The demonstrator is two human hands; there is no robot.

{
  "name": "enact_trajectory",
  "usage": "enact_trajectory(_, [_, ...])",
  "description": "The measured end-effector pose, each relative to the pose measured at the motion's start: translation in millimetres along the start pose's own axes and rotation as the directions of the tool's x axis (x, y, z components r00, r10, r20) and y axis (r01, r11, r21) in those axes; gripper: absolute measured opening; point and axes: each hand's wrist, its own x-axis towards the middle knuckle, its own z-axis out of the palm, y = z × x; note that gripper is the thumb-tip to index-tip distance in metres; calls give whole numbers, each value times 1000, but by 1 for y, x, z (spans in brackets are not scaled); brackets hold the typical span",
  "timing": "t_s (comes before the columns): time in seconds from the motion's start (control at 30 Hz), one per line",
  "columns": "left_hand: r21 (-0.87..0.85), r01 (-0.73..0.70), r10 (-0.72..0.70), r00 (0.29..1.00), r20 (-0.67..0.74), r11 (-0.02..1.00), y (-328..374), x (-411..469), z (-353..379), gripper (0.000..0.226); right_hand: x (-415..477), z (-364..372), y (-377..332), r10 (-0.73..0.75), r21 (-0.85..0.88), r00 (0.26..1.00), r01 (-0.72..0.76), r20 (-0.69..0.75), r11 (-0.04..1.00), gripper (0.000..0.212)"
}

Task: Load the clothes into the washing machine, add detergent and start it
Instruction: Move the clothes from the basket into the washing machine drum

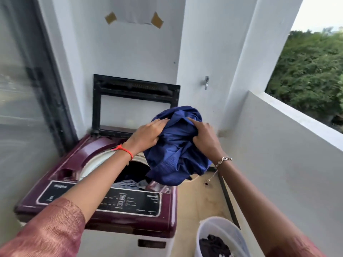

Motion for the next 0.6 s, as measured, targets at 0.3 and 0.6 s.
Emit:
enact_trajectory(0.3, [78,115,-120,991,59,990,-114,-58,-11,69,42,105,-69,-84,49,991,79,108,996,78])
enact_trajectory(0.6, [71,91,-102,979,177,993,-229,-79,32,66,83,220,-93,-13,3,978,13,208,1000,80])
